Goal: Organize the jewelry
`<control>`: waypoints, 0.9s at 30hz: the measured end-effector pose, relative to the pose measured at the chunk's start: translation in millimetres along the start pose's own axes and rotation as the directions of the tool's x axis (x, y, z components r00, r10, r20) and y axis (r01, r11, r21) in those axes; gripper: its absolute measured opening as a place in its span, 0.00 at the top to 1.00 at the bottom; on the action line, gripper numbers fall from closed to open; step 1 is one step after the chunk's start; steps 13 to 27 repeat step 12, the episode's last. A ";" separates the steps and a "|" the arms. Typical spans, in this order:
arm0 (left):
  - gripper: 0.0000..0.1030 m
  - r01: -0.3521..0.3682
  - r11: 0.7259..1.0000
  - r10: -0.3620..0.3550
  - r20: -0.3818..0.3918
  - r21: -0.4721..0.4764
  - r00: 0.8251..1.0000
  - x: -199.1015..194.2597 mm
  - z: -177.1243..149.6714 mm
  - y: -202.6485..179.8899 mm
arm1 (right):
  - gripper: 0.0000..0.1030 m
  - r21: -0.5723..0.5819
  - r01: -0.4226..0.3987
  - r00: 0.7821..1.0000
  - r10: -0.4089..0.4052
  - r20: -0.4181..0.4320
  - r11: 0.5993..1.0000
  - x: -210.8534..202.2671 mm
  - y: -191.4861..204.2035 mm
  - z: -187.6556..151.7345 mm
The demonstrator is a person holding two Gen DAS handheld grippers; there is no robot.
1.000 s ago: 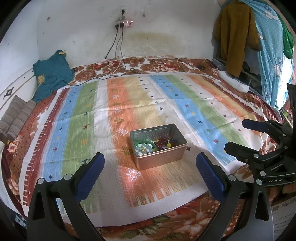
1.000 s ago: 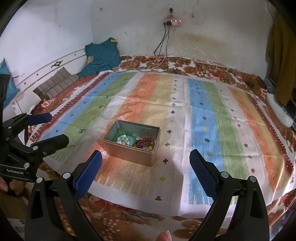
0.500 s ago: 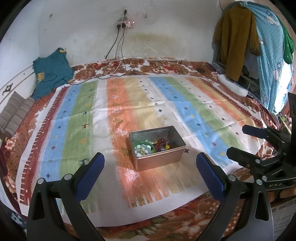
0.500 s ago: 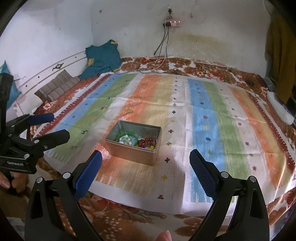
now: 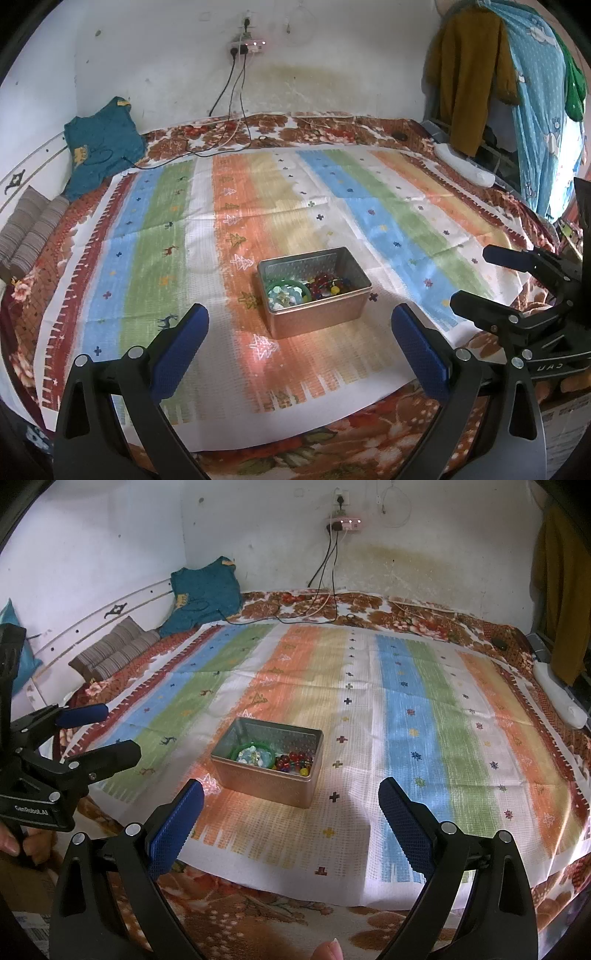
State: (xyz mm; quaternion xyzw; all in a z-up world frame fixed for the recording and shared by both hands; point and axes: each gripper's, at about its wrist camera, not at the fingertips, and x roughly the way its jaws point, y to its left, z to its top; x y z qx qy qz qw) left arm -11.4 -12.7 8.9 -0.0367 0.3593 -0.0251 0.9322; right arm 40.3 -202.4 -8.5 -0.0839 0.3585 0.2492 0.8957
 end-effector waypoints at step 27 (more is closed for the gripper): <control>0.06 0.003 1.000 -0.003 -0.013 0.020 1.000 0.4 -5.8 1.5 | 0.07 0.000 0.001 1.000 -0.001 -0.001 1.000 0.1 0.3 -0.4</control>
